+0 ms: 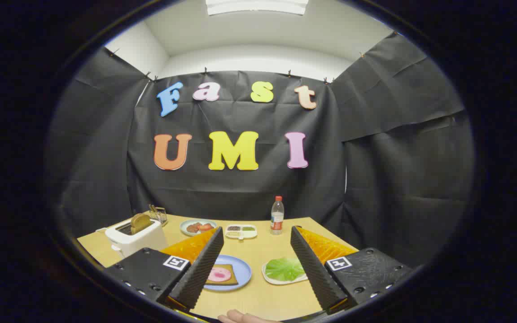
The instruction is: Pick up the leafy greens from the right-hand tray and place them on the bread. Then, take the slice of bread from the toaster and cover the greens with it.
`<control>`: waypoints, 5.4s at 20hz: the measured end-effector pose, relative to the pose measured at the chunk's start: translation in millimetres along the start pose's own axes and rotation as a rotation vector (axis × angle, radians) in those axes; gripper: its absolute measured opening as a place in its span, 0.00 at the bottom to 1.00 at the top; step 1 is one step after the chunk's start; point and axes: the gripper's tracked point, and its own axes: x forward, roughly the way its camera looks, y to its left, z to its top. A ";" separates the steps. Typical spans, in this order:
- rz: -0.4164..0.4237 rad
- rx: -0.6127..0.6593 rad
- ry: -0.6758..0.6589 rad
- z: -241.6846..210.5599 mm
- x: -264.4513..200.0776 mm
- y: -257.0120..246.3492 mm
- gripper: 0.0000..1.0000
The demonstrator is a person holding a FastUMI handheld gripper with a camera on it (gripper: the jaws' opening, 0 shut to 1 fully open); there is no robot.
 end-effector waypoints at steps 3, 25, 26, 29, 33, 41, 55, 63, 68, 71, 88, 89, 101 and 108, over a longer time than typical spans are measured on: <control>-0.004 -0.001 0.007 -3.0 1.8 -0.6 0.95; -0.153 -0.104 0.349 -147.2 155.1 -71.6 0.95; -0.157 -0.102 0.400 -161.8 164.2 -77.6 0.95; -0.149 -0.064 0.504 -195.5 179.9 -83.9 0.95; -0.120 -0.062 0.635 -234.3 182.5 -84.9 0.95; -0.067 -0.003 0.699 -258.5 190.2 -77.5 0.74; -0.024 0.093 0.636 -224.6 183.5 -58.0 0.00; 0.166 0.171 0.590 -174.4 162.6 26.6 0.00; 0.271 0.124 0.634 -191.9 150.9 96.9 0.00; 0.315 0.075 0.670 -211.2 141.9 126.6 0.00; 0.289 0.028 0.640 -196.1 131.9 143.5 0.88; 0.289 0.024 0.631 -190.6 130.3 145.8 0.93; 0.380 0.035 0.441 -68.5 113.5 242.5 0.96; 0.411 -0.014 0.465 -57.2 135.2 326.9 0.96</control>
